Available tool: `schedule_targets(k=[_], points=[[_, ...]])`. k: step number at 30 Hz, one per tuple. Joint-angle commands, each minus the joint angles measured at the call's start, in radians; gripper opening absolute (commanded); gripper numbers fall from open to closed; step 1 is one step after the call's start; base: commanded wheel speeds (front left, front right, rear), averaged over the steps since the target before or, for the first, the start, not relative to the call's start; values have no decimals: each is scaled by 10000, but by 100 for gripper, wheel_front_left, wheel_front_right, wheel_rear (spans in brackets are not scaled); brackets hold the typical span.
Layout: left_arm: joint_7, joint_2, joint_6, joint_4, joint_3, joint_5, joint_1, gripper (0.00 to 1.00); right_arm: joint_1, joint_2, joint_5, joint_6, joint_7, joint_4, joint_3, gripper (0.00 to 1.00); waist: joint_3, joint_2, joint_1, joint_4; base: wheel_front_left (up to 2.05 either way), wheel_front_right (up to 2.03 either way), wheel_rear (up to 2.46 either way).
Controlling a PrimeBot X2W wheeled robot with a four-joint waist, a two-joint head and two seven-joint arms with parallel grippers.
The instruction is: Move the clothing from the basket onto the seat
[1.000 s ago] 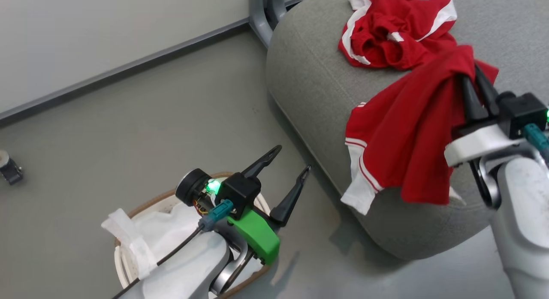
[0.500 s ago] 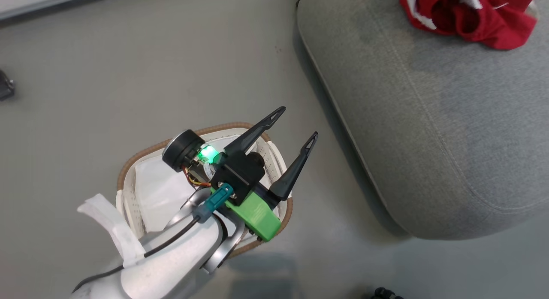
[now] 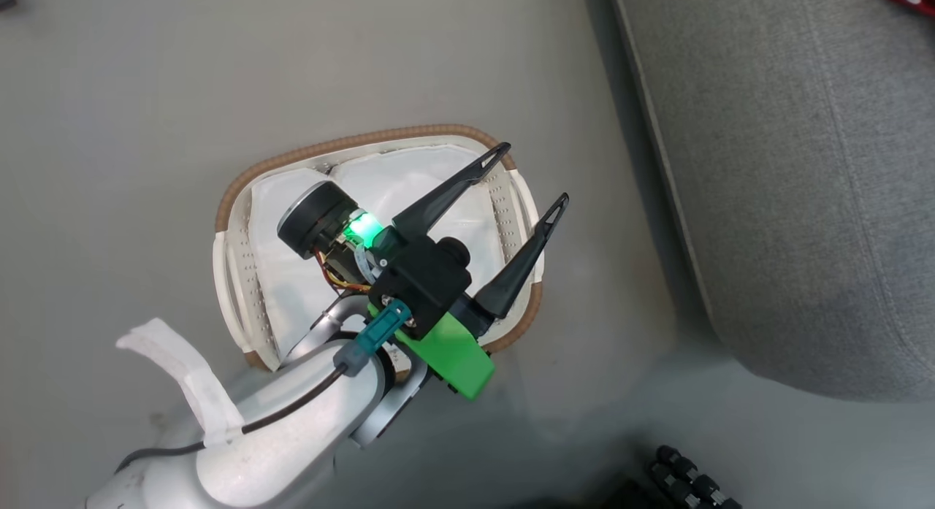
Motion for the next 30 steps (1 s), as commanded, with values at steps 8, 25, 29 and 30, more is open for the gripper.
schedule_targets(k=[8, 25, 29, 30], points=[[88, 340, 186, -89, 121, 101, -116, 100, 617, 973, -459, -15, -1076, 1558, 140, 73, 489, -1, -2, -180, 0, 0, 0], [-576, 178, 326, 382, 304, -634, 654, 100, 1547, 1676, -528, -15, -1428, 566, 870, 100, -1606, -1, -2, -714, 0, 0, 0], [-1008, 6, 375, 793, 500, -897, 905, 100, 1544, 1717, -477, -15, -1320, 381, 1204, 100, -2390, -1, -2, -436, 0, 0, 0], [-1142, -73, 399, 940, 582, -1022, 1025, 100, 1553, 1756, -417, -15, -1300, 357, 1288, 100, -2617, -1, -2, -321, 0, 0, 0]])
